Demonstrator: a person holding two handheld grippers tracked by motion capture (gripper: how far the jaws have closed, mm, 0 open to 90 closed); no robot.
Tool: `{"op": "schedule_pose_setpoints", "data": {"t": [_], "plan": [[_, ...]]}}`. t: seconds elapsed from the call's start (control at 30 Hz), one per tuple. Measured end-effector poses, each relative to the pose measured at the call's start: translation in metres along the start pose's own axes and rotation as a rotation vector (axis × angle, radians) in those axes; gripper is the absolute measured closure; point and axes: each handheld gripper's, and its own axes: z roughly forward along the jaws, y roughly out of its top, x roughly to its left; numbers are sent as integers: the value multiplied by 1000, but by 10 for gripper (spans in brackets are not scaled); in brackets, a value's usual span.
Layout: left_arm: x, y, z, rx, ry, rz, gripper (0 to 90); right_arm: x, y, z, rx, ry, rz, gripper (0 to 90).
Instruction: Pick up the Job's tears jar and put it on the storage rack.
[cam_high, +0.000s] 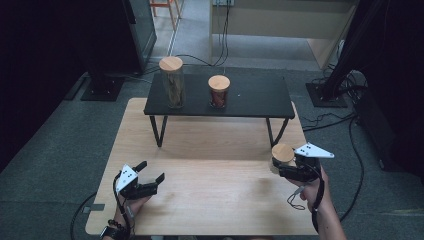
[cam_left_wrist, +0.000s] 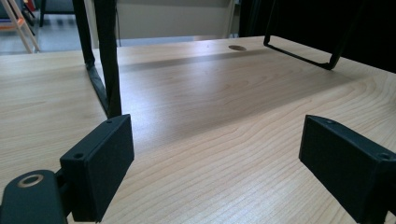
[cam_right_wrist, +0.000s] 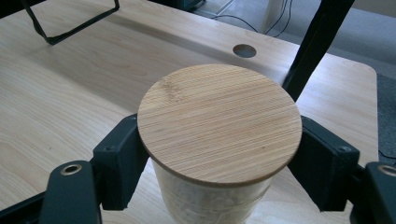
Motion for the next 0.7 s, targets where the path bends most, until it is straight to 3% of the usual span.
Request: {"op": "schedule_pose_setpoints", "data": {"t": [0.7], "plan": [[0,0,0,0,0,2,102,-3,11,-8,-15,1,3,254]]}}
